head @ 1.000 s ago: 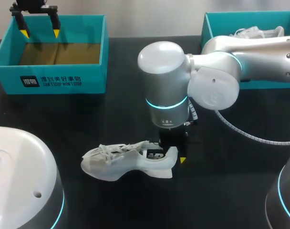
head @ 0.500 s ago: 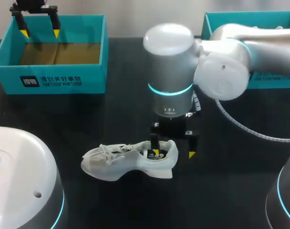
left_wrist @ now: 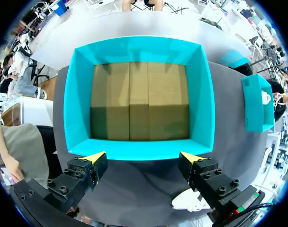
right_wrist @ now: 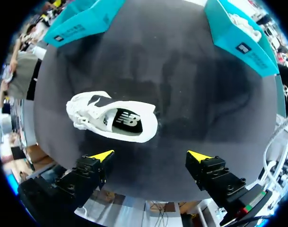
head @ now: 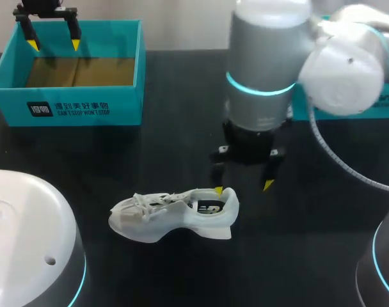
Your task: Take the shoe out of the shoebox, open the shoe tongue, remove and reinsert the insole, then place the shoe into the shoebox
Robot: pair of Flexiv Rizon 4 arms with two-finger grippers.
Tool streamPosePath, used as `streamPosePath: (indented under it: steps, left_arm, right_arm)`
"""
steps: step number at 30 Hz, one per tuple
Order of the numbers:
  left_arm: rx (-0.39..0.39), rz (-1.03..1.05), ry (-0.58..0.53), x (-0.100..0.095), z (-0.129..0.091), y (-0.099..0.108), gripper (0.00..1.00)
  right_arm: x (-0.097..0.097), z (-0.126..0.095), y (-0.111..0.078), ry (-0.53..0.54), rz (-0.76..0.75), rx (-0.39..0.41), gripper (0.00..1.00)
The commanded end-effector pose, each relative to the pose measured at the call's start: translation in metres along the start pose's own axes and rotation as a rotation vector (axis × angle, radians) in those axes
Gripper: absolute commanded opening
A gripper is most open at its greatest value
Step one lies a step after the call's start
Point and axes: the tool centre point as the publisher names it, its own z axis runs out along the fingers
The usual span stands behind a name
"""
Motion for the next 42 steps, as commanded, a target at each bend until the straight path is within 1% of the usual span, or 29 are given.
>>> streamPosePath:
  steps: [1, 4, 5, 6, 7, 21, 22, 24, 25, 27, 28, 30, 33, 34, 38, 39, 42]
  left_arm:
    - [0.0, 0.0, 0.0, 0.0, 0.0, 0.0, 1.0]
    - [0.0, 0.0, 0.0, 0.0, 0.0, 0.0, 1.0]
    - [0.0, 0.0, 0.0, 0.0, 0.0, 0.0, 1.0]
    - [0.0, 0.0, 0.0, 0.0, 0.0, 0.0, 1.0]
    - [0.0, 0.0, 0.0, 0.0, 0.0, 0.0, 1.0]
    - [0.0, 0.0, 0.0, 0.0, 0.0, 0.0, 1.0]
    - [0.0, 0.0, 0.0, 0.0, 0.0, 0.0, 1.0]
    - [0.0, 0.0, 0.0, 0.0, 0.0, 0.0, 1.0]
    - [0.0, 0.0, 0.0, 0.0, 0.0, 0.0, 1.0]
    - [0.0, 0.0, 0.0, 0.0, 0.0, 0.0, 1.0]
    - [0.0, 0.0, 0.0, 0.0, 0.0, 0.0, 1.0]
    - [0.0, 0.0, 0.0, 0.0, 0.0, 0.0, 1.0]
    - [0.0, 0.0, 0.0, 0.0, 0.0, 0.0, 1.0]
    - [0.0, 0.0, 0.0, 0.0, 0.0, 0.0, 1.0]
    - [0.0, 0.0, 0.0, 0.0, 0.0, 0.0, 1.0]
    - [0.0, 0.0, 0.0, 0.0, 0.0, 0.0, 1.0]
    - [0.0, 0.0, 0.0, 0.0, 0.0, 0.0, 1.0]
  right_arm:
    - [-0.041, -0.017, -0.011, 0.248, -0.109, -0.094, 1.0]
    - [-0.052, -0.022, -0.013, 0.324, -0.188, -0.164, 1.0]
    - [-0.057, -0.024, -0.015, 0.361, -0.247, -0.191, 1.0]
    - [-0.063, -0.024, -0.015, 0.404, -0.308, -0.201, 1.0]
    - [-0.069, -0.024, -0.015, 0.423, -0.364, -0.223, 1.0]
    - [-0.069, -0.024, -0.015, 0.423, -0.364, -0.223, 1.0]
    - [-0.077, -0.026, -0.013, 0.499, -0.396, -0.262, 1.0]
    - [-0.088, -0.028, -0.01, 0.572, -0.405, -0.334, 1.0]
    - [-0.092, -0.03, -0.01, 0.615, -0.43, -0.357, 1.0]
    - [-0.1, -0.033, -0.006, 0.627, -0.449, -0.398, 1.0]
    - [-0.103, -0.035, -0.004, 0.67, -0.473, -0.404, 1.0]
    - [-0.106, -0.036, 0.0, 0.638, -0.476, -0.424, 1.0]
    - [-0.106, -0.035, 0.005, 0.636, -0.495, -0.472, 1.0]
    - [-0.107, -0.033, 0.006, 0.642, -0.492, -0.498, 1.0]
    - [-0.114, -0.027, 0.008, 0.704, -0.488, -0.559, 1.0]
    - [-0.116, -0.024, 0.01, 0.667, -0.414, -0.563, 1.0]
    - [-0.116, -0.024, 0.01, 0.667, -0.414, -0.563, 1.0]
